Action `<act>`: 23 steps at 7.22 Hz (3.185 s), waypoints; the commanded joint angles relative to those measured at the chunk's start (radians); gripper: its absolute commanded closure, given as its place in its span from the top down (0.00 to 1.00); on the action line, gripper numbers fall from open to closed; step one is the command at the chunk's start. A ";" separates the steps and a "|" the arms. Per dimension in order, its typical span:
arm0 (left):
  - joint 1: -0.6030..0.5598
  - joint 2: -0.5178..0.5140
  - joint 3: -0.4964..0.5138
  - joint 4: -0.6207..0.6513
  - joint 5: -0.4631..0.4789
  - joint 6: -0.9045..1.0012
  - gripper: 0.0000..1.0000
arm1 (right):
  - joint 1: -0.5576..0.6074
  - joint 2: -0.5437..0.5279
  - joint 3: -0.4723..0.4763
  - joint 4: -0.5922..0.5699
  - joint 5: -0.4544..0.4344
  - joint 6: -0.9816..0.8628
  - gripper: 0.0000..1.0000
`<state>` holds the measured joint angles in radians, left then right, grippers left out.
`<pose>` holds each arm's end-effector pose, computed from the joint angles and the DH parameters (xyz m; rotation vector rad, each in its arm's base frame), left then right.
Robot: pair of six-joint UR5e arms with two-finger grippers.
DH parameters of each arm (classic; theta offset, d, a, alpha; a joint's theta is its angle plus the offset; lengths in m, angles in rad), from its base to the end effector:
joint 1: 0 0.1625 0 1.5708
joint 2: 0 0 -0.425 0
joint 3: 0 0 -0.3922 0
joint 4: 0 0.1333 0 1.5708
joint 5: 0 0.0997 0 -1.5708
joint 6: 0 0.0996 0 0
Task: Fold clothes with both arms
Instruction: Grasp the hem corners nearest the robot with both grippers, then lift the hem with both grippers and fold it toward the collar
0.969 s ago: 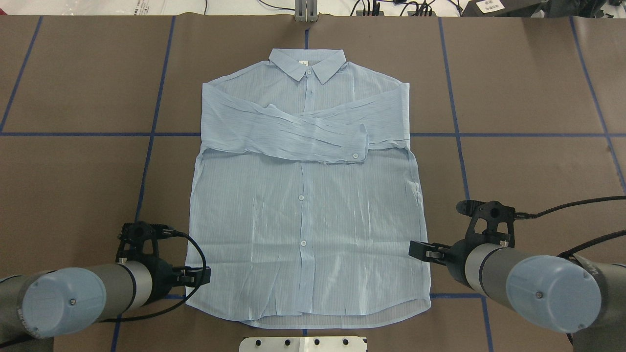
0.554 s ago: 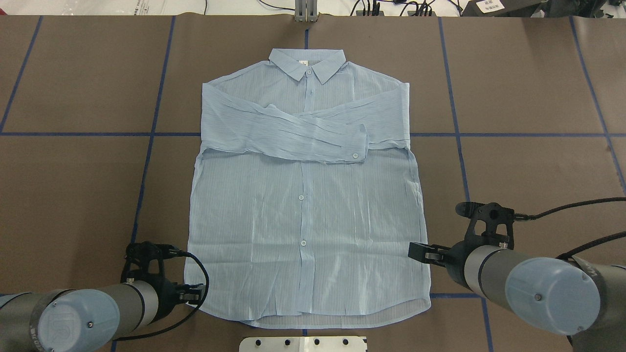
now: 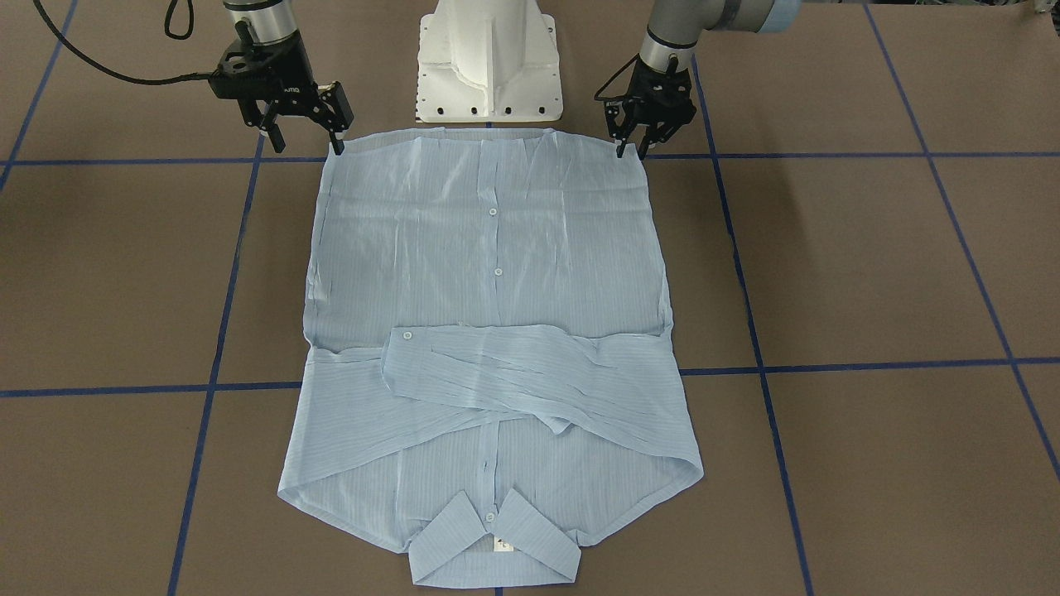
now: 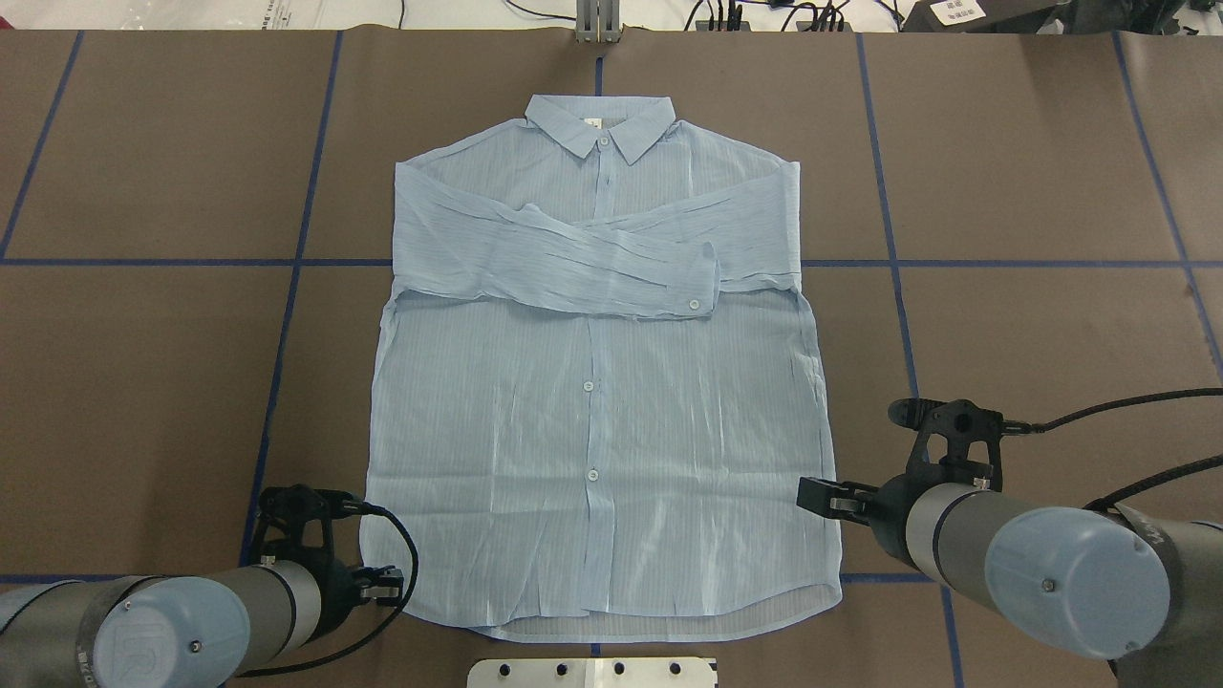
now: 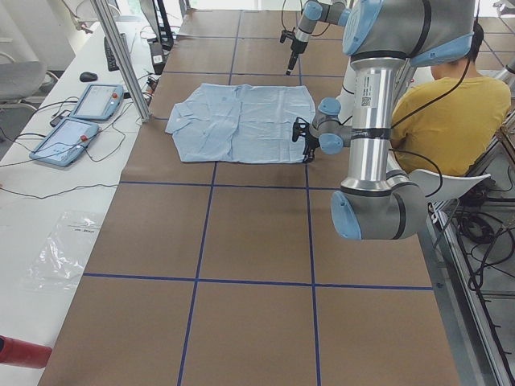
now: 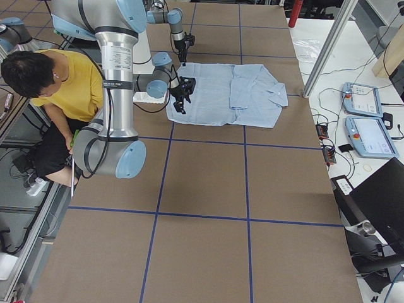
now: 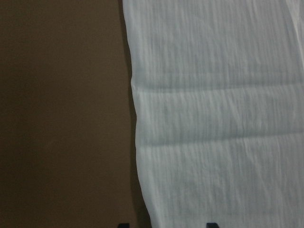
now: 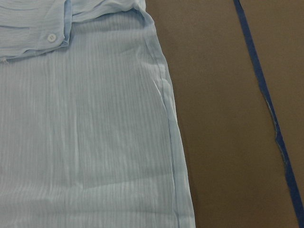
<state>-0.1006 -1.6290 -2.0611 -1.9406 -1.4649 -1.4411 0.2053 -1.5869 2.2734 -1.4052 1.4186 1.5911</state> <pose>0.4817 -0.1932 0.3632 0.2031 0.9000 -0.0216 -0.3968 -0.2342 0.3286 0.2215 -0.8363 0.2762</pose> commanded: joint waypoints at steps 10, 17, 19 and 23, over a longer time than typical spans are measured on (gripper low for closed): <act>0.001 -0.012 -0.016 -0.011 0.097 -0.084 0.00 | -0.302 -0.110 -0.098 0.153 -0.322 0.286 0.68; -0.001 -0.011 -0.019 -0.011 0.103 -0.084 0.00 | -0.336 -0.050 -0.166 0.149 -0.369 0.286 0.31; -0.001 -0.011 -0.019 -0.011 0.103 -0.084 0.00 | -0.336 -0.048 -0.167 0.121 -0.369 0.286 0.00; -0.004 0.008 -0.133 -0.003 0.077 -0.076 0.00 | -0.325 -0.062 0.095 -0.178 -0.287 0.283 0.00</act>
<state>-0.1035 -1.6304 -2.1414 -1.9489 -1.3755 -1.5195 -0.1209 -1.6452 2.2397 -1.4418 1.0763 1.8744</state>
